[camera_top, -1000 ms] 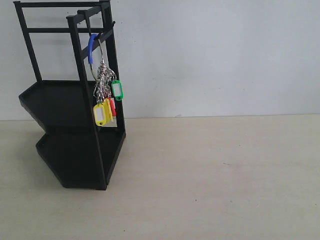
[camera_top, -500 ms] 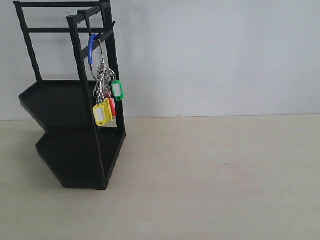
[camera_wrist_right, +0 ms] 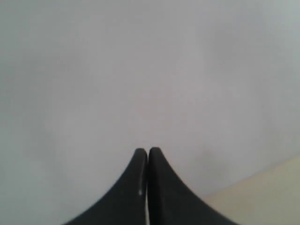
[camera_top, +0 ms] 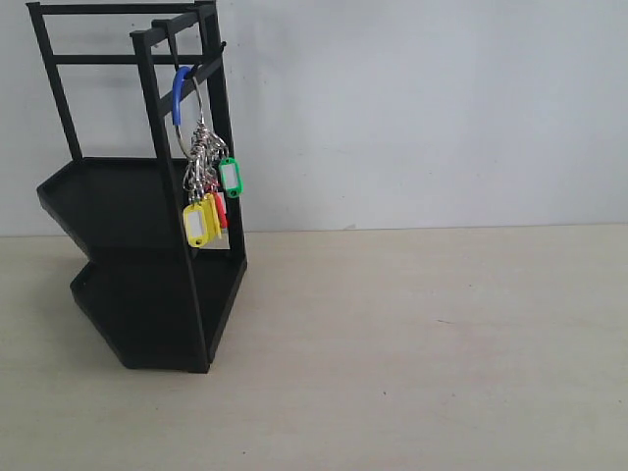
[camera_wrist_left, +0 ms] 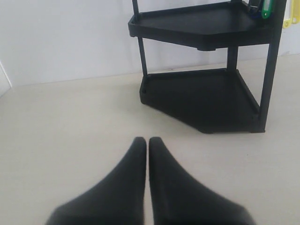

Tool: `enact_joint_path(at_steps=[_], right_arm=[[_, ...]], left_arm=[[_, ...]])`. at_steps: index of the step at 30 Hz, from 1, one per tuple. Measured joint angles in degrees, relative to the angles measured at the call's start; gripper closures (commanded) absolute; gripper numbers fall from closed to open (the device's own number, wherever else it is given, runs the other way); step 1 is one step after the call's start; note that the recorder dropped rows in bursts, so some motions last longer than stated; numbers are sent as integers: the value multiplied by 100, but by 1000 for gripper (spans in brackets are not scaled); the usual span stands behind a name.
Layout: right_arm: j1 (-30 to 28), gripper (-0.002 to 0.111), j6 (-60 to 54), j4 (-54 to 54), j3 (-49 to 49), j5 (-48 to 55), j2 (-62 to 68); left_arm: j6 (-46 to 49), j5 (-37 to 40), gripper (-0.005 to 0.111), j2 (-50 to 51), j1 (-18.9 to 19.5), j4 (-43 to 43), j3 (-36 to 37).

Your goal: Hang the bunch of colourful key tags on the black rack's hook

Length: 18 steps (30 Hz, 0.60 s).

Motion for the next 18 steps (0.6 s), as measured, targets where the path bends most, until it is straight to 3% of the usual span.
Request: enact_joint_path(at_steps=[7, 10, 18], right_arm=[[-648, 109, 730, 70, 2043, -3712, -39], [-770, 109, 782, 81, 2836, -4830, -28], [-768, 109, 792, 70, 4391, -5526, -28]], left_arm=[[0, 0, 102, 0, 0, 0, 0], [0, 0, 102, 0, 0, 0, 0], [0, 0, 102, 0, 0, 0, 0]])
